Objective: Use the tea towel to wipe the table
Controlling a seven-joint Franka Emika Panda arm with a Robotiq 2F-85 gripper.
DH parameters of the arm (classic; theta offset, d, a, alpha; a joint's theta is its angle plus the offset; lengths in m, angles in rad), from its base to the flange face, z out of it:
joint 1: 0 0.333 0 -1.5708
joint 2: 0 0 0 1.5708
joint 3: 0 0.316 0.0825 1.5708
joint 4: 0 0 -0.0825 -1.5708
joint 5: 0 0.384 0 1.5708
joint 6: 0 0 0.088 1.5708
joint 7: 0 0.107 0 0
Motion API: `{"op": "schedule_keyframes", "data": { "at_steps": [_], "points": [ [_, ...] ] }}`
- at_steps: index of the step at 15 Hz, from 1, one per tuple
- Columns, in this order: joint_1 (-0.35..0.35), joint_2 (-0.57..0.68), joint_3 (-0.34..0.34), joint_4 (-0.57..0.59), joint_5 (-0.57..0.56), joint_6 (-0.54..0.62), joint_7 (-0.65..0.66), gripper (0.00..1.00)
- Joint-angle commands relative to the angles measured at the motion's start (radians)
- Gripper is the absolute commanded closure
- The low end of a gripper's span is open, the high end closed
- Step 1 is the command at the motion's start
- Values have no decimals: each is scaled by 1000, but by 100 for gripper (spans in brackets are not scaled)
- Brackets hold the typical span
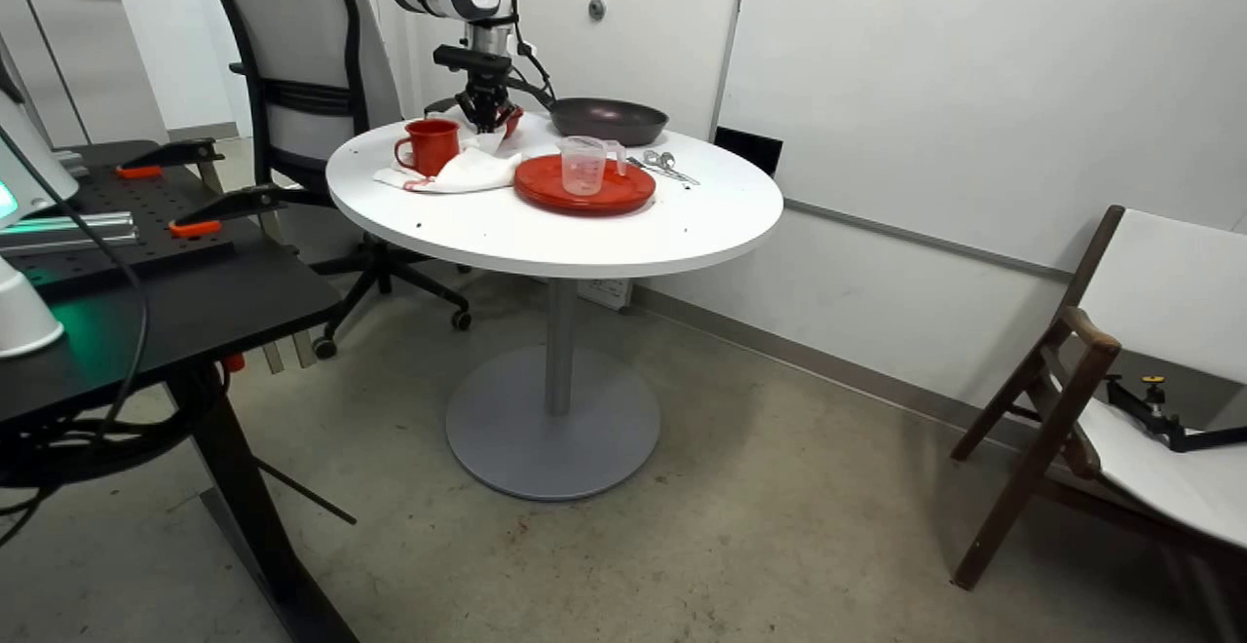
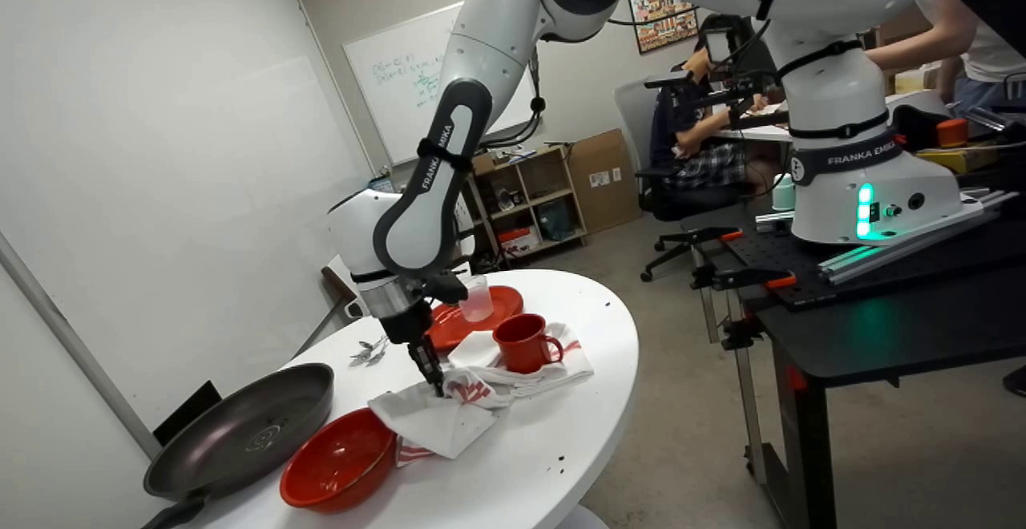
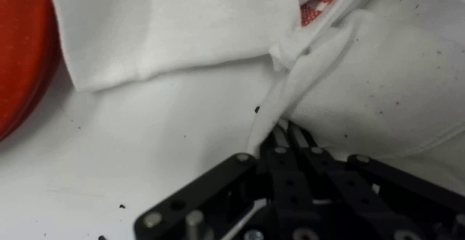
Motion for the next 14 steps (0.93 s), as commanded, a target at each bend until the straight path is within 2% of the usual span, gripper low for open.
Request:
{"op": "schedule_keyframes", "data": {
  "at_steps": [1, 14],
  "points": [
    [6, 41, -18, 77, 15, -31, 10, 99],
    [-12, 99, -43, 175, 18, -52, 21, 99]
  ]
}}
